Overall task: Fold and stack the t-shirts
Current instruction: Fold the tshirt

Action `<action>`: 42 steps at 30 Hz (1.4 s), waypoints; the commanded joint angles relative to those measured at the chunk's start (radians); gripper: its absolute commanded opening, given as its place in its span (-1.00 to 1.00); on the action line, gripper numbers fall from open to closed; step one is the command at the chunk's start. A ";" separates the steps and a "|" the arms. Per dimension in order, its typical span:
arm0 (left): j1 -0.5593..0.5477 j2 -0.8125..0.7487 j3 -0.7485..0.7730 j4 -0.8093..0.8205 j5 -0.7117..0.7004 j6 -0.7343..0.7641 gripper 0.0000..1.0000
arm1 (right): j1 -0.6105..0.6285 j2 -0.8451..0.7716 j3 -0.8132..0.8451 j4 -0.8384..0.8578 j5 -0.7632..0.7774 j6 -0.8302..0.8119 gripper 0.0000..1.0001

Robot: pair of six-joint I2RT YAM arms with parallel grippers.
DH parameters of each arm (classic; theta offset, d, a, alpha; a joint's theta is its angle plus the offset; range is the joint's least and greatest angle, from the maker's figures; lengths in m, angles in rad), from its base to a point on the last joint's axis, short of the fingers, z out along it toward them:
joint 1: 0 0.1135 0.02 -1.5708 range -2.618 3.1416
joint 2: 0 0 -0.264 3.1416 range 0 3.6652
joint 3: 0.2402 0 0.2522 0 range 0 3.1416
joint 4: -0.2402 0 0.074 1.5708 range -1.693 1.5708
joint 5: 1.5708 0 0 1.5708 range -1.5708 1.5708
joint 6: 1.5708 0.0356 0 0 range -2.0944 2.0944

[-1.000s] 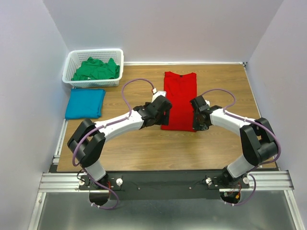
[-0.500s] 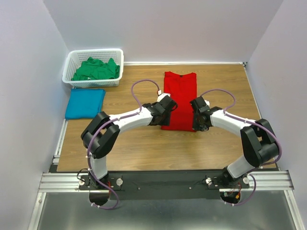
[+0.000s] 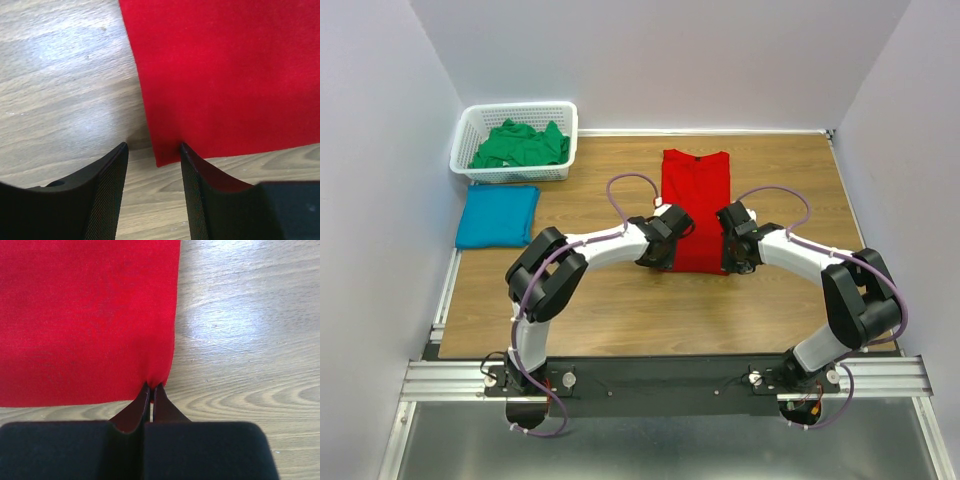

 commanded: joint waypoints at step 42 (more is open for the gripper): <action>-0.227 -0.332 -0.355 -0.230 0.140 -0.094 -1.00 | 0.455 -0.135 -0.061 -0.435 -0.251 0.152 -0.99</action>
